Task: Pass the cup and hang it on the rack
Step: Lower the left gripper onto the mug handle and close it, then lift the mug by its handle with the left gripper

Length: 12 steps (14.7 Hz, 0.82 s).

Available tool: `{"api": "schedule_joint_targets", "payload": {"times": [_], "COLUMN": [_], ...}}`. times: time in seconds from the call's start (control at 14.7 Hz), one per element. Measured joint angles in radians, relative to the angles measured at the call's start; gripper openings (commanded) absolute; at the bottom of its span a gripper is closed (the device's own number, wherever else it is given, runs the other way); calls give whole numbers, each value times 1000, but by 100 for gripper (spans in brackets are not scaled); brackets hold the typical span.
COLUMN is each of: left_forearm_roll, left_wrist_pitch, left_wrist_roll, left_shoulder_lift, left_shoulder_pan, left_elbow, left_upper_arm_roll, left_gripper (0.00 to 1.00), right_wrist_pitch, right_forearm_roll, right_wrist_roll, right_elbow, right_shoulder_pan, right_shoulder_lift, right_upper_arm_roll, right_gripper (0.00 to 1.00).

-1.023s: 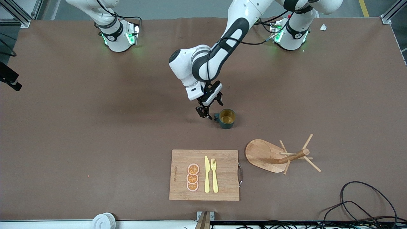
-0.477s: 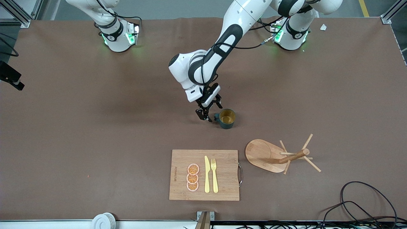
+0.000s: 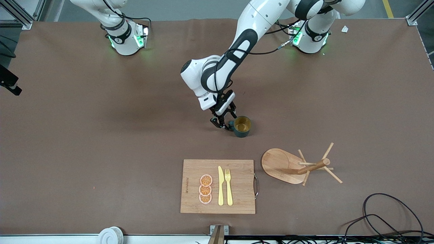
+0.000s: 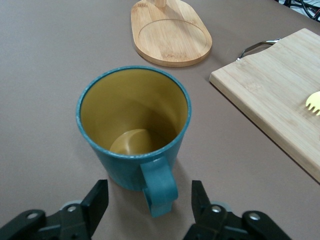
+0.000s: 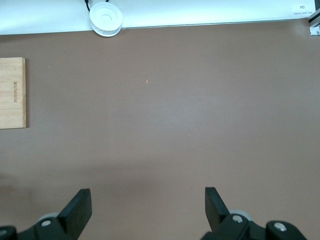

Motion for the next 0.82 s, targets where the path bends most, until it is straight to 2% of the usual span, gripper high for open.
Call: {"api": "schedule_joint_targets", "payload": {"times": [0.27,0.48,0.61,0.75,0.82], "left_forearm_roll": [-4,-17,-27,-46,-52], "left_wrist_pitch": [-2,-4,-4,-5,-5], "left_wrist_roll": [0,-1,-1,-1,-1], "left_shoulder_lift": [6,6,6,6,6], "left_shoulder_pan": [0,0,0,0,0], "left_elbow": [0,0,0,4,8], "left_upper_arm_roll": [0,0,0,0,0], "left_gripper": [50,37,21,12,3], "right_wrist_pitch": [-1,-4,-6,-5,-5], "right_forearm_roll": [-3,-3,-4,-4,-4], "right_wrist_roll": [-22,-25,-26,-27,-27], "right_elbow": [0,-1,-1,-1,-1], "right_shoulder_pan": [-1,-1,-1,-1,-1], "right_shoulder_lift": [0,0,0,0,0], "right_upper_arm_roll": [-6,-7,-7,-7,-7], "right_gripper": [100,100,100,100,100]}}
